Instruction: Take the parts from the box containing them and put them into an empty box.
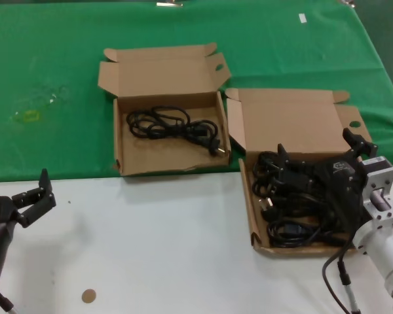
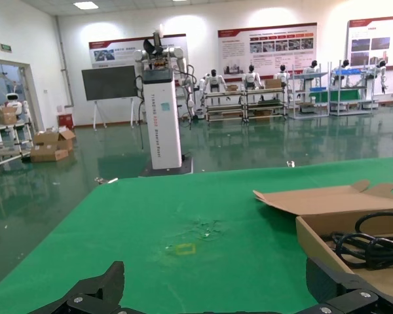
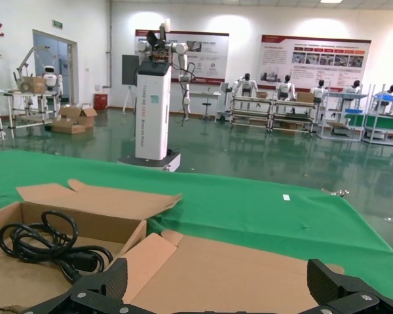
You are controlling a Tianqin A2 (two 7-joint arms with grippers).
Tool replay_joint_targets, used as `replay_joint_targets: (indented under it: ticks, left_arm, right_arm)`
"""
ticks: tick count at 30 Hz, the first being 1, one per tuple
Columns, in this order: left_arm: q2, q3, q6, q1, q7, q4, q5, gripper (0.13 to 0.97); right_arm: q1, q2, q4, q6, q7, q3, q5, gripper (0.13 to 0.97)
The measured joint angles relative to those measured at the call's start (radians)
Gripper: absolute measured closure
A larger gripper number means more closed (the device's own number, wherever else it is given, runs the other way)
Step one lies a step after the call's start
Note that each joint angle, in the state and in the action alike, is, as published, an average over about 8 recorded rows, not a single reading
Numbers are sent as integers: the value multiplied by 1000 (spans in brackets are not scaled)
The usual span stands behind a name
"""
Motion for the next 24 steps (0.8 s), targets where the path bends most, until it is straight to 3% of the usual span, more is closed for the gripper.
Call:
replay_joint_targets:
  ticks: [24]
  left_arm:
    - [0,0,0,0,0,0,0,132]
  right_arm:
    - [0,0,0,0,0,0,0,129]
